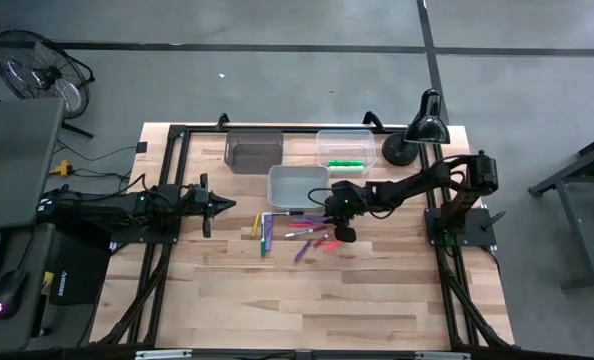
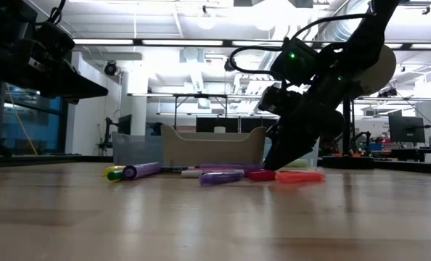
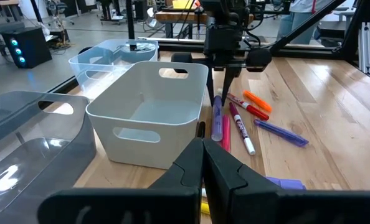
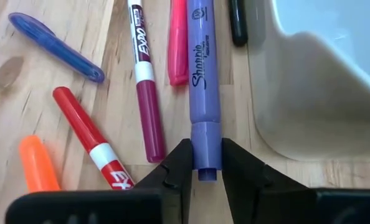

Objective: Pick & Place Markers
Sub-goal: Put the right purple highlighter into the transparent bin

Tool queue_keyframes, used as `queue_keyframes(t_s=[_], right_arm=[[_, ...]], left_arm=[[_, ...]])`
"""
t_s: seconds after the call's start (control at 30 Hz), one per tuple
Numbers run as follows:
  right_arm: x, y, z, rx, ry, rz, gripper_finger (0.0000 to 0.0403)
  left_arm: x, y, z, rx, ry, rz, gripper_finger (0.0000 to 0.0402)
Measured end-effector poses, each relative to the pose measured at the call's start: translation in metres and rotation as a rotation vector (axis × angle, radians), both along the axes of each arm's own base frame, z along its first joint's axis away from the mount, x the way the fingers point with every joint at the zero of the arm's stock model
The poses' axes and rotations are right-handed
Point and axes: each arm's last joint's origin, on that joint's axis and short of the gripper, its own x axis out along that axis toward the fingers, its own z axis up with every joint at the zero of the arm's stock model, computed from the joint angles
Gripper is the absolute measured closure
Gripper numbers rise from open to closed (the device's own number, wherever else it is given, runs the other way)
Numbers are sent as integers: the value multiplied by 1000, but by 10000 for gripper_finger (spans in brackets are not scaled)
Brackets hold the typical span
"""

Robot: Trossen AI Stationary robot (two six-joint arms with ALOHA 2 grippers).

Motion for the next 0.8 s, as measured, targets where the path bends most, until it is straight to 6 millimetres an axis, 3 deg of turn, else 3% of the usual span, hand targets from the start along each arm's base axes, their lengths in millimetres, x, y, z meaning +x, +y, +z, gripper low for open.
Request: queue_keyframes(t_s=[0.47,0.8], right_arm=[[-1,1,2,17,12,-5,342],[-1,6,35,-2,24,10,342]], left_arm=[[0,0,0,0,0,0,401],[0,0,0,0,1,0,401]])
